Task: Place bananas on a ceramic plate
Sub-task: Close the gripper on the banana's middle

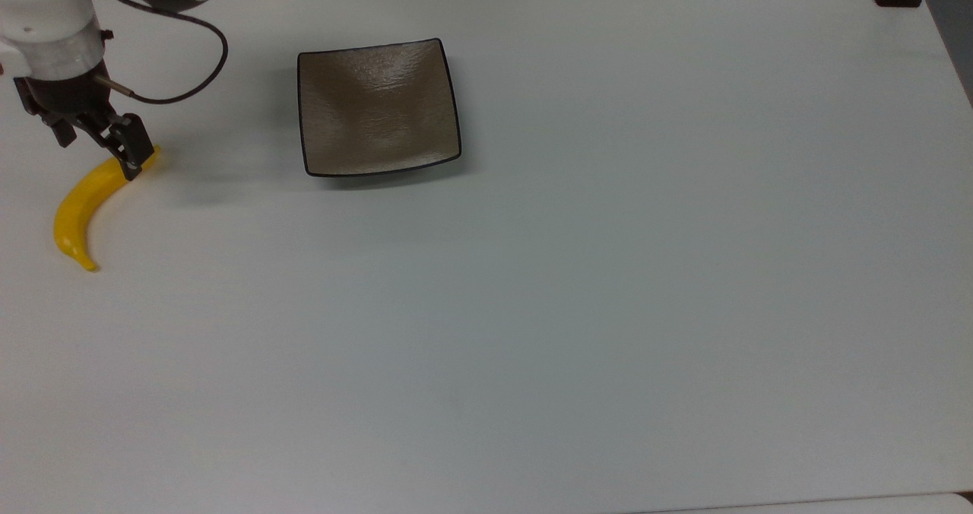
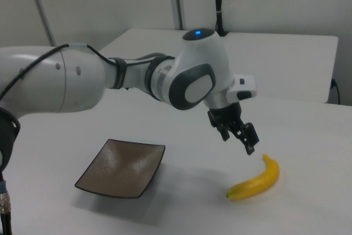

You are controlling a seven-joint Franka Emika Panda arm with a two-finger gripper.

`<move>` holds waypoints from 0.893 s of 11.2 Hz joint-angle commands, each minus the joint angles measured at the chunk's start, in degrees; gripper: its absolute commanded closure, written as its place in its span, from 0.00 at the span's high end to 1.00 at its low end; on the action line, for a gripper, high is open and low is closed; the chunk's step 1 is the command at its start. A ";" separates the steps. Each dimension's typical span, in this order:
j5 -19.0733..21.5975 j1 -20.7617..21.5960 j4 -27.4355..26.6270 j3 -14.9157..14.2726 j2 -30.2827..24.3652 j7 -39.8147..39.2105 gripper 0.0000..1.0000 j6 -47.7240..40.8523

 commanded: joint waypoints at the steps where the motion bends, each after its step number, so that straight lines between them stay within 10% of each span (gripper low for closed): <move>1: -1.59 -1.63 1.08 0.24 2.80 -0.70 1.00 0.54; 10: -1.76 -3.75 0.64 -0.28 9.14 -1.67 1.00 9.15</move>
